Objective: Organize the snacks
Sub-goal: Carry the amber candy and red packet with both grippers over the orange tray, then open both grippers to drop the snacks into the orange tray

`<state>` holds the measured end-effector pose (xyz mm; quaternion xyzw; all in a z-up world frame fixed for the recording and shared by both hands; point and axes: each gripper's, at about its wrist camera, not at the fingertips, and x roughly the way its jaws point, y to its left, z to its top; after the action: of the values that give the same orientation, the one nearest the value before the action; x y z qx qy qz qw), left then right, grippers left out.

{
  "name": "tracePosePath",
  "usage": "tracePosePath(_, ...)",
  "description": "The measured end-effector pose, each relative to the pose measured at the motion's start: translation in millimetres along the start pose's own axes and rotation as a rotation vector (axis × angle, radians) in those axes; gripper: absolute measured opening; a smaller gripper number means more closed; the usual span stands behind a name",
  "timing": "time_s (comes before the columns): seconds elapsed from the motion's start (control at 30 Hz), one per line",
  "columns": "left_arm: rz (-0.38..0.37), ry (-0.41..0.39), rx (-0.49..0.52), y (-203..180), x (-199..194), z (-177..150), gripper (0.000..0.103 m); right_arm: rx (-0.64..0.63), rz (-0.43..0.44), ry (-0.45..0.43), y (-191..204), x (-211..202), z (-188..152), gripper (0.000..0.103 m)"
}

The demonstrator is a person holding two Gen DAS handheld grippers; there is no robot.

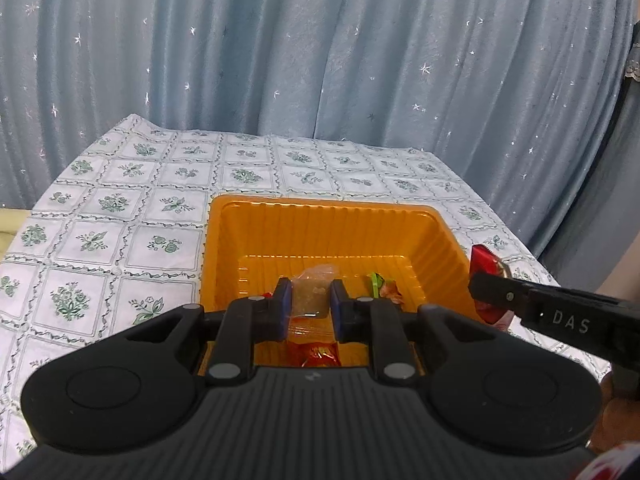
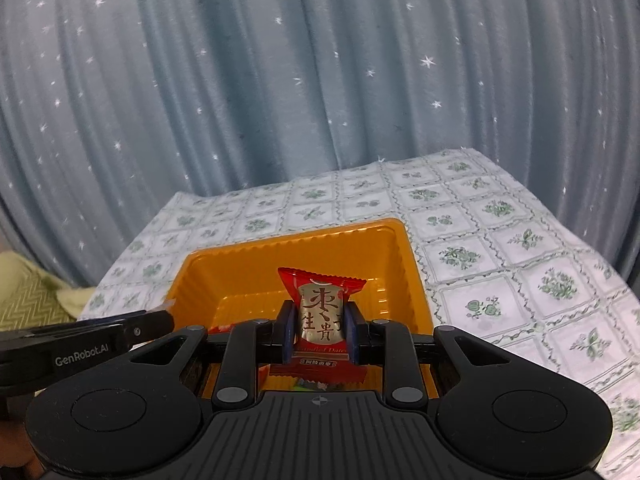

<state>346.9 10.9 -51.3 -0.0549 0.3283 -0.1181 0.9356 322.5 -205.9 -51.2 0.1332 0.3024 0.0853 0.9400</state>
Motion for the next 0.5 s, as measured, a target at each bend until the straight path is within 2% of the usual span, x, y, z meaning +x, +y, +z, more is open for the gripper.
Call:
tracePosePath(0.3,-0.013,0.021,0.003,5,25,-5,0.018,0.005,-0.002,0.01,-1,31,5,0.025)
tracePosePath(0.37,-0.012,0.014,0.003,6,27,-6,0.03,0.015,-0.005,0.015,-3,35,3,0.026)
tracePosePath(0.4,-0.013,0.009,-0.007,8,26,-7,0.043,0.019,-0.008,0.02,-4,36,2,0.026)
tracePosePath(0.43,-0.013,0.003,-0.021,10,25,-8,0.046,0.019,-0.008,0.026,-4,37,1,0.026)
tracePosePath(0.5,0.007,-0.004,-0.025,14,23,-8,0.046,0.021,-0.008,0.033,-5,38,-1,0.026)
